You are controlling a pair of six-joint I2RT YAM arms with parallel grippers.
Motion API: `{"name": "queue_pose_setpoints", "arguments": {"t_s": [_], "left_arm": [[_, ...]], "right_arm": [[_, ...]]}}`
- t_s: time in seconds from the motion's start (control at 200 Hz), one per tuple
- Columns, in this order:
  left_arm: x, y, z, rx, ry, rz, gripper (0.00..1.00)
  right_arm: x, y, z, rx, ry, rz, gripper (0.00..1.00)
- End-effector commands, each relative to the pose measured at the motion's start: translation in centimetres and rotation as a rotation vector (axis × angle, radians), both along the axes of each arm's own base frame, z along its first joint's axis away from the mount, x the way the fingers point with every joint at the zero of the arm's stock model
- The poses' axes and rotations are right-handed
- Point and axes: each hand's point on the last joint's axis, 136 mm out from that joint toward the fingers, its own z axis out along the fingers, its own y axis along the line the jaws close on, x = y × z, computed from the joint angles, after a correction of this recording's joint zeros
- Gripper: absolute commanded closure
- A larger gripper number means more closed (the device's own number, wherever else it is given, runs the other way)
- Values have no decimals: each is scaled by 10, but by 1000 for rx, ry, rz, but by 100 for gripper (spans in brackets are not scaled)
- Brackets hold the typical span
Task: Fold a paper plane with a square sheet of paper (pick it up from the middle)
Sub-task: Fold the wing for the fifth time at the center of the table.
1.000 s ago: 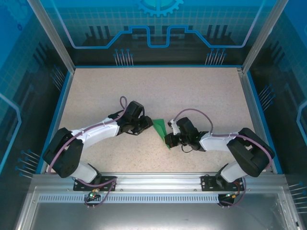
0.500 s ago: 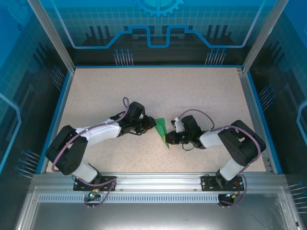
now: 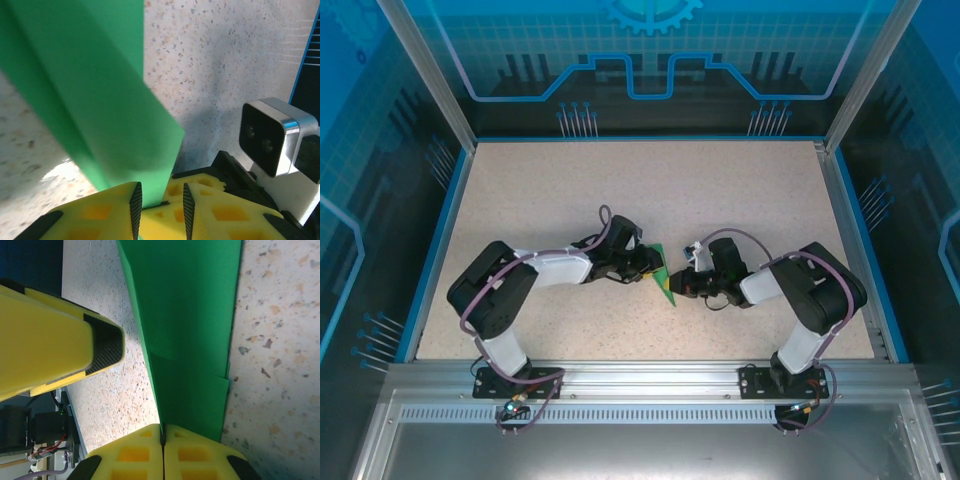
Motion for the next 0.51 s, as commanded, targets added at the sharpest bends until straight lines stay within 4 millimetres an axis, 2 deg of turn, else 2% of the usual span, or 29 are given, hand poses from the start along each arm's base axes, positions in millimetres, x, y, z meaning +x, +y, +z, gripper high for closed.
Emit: {"name": "queue_pose_setpoints", "arguments": {"t_s": [0.0,0.31,0.5], "left_arm": [[8,-17,11,-56,-44,-38,68],[11,-17,-8,-36,-34,-33,68],[12,-16,-18,-14,-26,-35,69]], "right_arm": [[-1,-4,-2,19,29,-1,94],[1,-9,-7,-1,46,-25,93],[0,-16,-20,-66,104,-63,93]]}}
